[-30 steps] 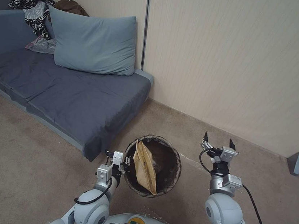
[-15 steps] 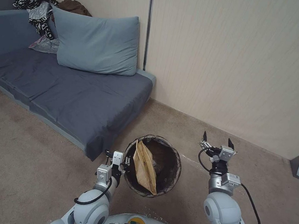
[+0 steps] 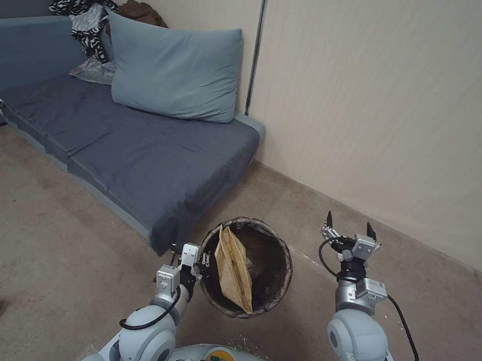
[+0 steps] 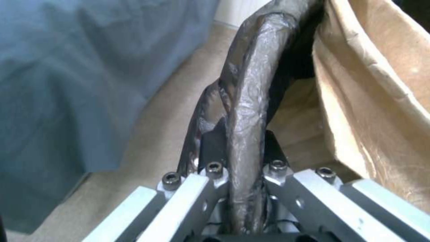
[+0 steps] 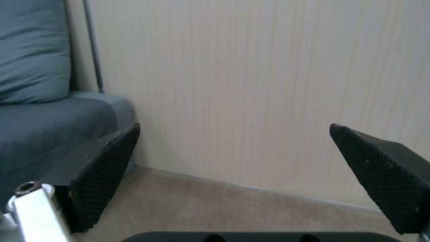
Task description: Pick up the trash bin, then pick up the garbage from the floor and place it into the trash bin.
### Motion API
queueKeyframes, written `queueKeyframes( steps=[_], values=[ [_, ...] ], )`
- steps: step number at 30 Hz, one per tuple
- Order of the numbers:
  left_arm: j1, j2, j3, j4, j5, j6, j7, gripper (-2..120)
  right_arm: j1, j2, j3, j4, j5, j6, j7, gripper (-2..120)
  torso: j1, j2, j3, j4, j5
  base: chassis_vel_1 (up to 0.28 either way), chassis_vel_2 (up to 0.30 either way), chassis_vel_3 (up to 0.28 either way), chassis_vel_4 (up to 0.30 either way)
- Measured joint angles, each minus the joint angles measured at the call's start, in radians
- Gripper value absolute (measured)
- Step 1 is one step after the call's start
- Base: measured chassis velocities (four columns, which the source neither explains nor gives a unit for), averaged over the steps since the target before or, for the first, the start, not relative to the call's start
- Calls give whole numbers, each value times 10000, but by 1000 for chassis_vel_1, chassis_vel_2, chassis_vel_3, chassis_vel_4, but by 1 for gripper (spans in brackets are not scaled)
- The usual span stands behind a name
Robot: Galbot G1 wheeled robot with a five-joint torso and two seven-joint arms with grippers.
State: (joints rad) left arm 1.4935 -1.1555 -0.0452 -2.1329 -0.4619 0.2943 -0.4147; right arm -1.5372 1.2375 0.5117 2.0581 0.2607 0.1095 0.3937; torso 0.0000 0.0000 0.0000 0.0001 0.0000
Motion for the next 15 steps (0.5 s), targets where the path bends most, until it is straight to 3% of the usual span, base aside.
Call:
queueKeyframes(
  steps=[15],
  values=[
    [60,-32,-21,3,24,-5,4,0,172,7,-64,-18,45,-83,29,100,0,0,0,-1,0,70,71,62,66]
  ],
)
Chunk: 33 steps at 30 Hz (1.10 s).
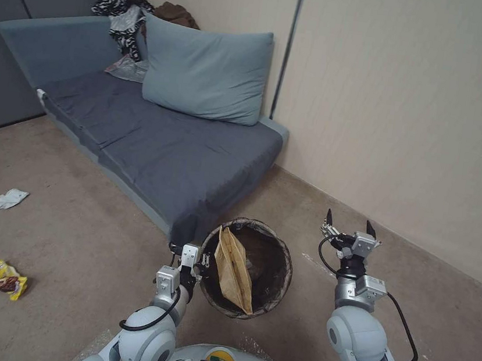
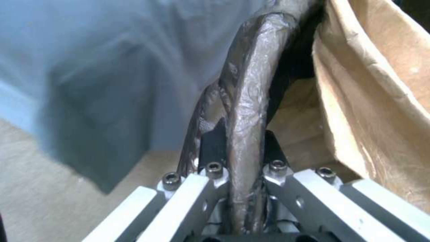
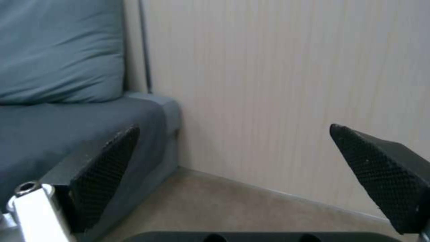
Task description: Pick up the trash bin, then pick up the garbage from the floor and place it into the trash bin.
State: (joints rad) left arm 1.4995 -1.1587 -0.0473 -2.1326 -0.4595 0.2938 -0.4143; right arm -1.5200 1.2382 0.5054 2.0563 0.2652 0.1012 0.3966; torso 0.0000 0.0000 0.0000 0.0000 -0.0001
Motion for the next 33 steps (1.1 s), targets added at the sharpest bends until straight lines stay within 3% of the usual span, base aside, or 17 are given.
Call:
queueKeyframes(
  steps=[33],
  values=[
    [149,170,-94,-162,11,-5,5,0,276,89,-155,61,-2,-230,137,100,0,0,0,0,0,113,111,113,113]
  ],
)
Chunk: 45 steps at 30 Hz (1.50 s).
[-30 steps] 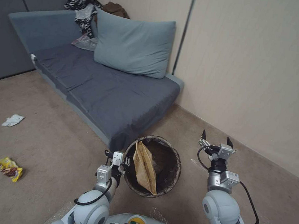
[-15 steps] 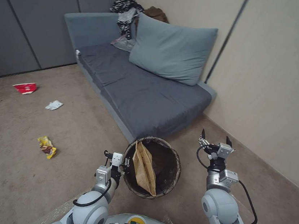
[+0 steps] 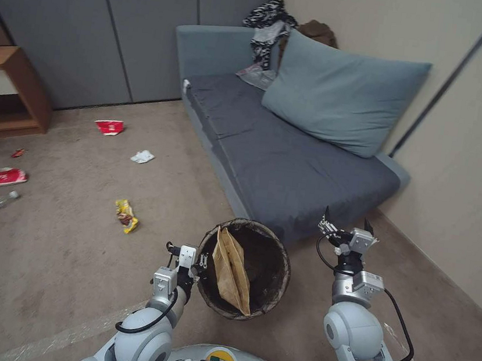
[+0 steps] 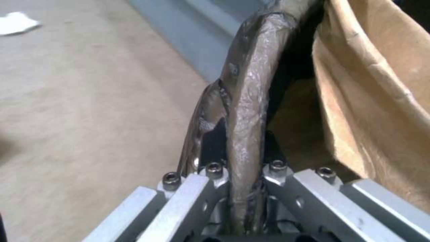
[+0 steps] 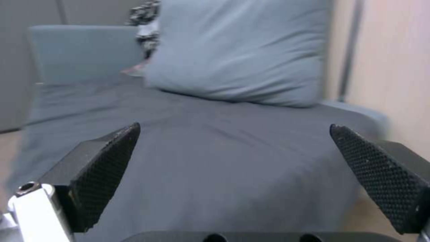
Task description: Pick up the trash bin, then pick up the garbage from the floor and place it into the trash bin.
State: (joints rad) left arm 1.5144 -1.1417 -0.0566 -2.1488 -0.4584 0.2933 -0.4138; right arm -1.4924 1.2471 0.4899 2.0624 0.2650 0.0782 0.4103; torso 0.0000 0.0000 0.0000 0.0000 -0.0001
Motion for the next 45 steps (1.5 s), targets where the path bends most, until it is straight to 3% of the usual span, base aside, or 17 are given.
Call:
queueKeyframes(
  steps=[45],
  values=[
    [-37,0,-48,64,99,-68,8,0,140,116,-73,21,-99,-51,29,100,0,0,0,2,1,121,115,119,116]
  ],
)
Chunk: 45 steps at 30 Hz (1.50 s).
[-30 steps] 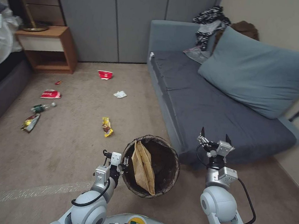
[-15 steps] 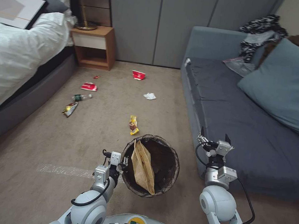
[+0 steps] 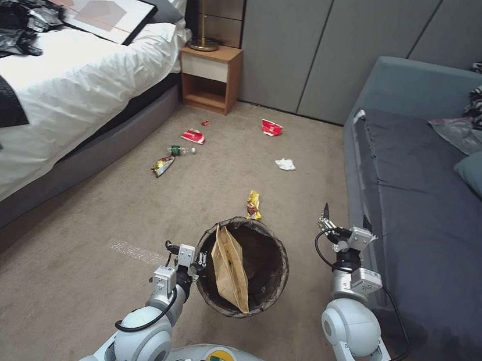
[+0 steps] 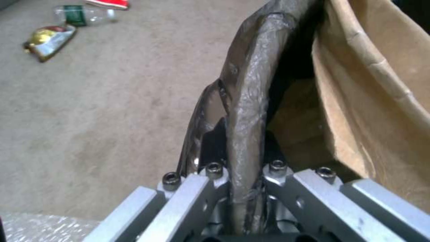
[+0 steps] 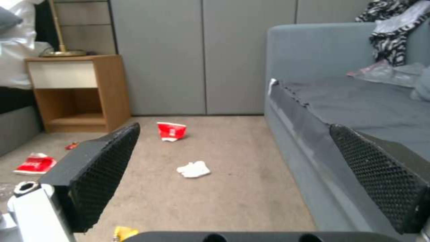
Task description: Pick up the trash bin, then pick up the garbage from the floor and place it into the trash bin.
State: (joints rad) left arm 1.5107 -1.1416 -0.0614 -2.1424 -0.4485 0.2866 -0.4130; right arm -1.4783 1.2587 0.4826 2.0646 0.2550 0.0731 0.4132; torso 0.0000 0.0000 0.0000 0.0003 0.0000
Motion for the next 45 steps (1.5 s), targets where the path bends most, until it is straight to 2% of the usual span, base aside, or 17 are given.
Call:
queueKeyframes(
  steps=[22,45],
  values=[
    [-103,-26,-259,108,134,-94,-29,0,-148,346,222,161,-134,-106,117,100,0,0,0,-3,-1,0,0,0,0],
    [-17,-45,-629,-34,99,-127,-47,0,-313,189,171,333,-101,28,-114,100,-1,0,-1,-2,0,-22,25,23,-20]
  ],
)
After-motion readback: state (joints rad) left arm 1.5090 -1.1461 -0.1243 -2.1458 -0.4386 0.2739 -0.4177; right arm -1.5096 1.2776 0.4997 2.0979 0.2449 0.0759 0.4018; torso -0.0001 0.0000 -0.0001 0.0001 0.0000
